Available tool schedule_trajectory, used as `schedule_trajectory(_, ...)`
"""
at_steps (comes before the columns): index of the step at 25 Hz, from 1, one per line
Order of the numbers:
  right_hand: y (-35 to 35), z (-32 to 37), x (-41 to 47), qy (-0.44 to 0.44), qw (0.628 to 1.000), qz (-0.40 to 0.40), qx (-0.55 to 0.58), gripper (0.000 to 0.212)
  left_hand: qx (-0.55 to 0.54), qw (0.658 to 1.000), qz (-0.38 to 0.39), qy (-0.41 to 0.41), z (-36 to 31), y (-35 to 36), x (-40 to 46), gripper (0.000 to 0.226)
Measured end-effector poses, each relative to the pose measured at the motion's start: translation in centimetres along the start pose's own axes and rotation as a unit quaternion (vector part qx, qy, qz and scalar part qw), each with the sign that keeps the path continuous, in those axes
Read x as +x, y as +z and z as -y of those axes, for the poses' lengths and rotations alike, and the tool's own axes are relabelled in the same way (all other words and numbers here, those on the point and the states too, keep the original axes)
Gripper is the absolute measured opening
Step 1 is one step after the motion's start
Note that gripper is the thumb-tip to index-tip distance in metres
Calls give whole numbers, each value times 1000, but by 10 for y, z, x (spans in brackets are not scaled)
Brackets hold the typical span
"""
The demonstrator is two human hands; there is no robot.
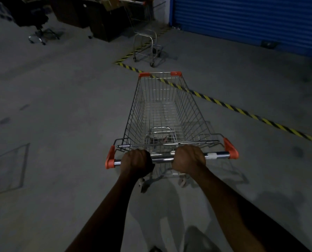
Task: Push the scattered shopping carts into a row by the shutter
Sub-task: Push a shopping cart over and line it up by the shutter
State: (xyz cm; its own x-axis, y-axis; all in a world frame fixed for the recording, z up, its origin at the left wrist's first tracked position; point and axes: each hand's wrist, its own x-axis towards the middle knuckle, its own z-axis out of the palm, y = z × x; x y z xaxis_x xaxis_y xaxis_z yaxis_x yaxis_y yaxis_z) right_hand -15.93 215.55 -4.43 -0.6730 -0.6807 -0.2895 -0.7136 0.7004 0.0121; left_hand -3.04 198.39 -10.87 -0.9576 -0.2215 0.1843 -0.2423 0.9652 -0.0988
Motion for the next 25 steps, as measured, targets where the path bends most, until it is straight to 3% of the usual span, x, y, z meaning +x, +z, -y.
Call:
schedule_trajectory(6, -12, -30, 64, -2, 998, 28, 56, 26, 19, 999, -41, 21, 14, 19, 68, 30)
schedule_trajectory(13, -35, -68, 192, 60, 993, -72, 71, 25, 32, 997, -48, 45, 51, 47, 203, 31)
schedule_trajectory(18, -72, -88, 283, 31, 994, -65, 76, 31, 39, 992, 115, -28, 79, 34, 313, 39)
schedule_trajectory(25, -113, -124, 409, 19, 995, -50, 89, 19, 31, 997, 69, 24, 124, 72, 442, 39)
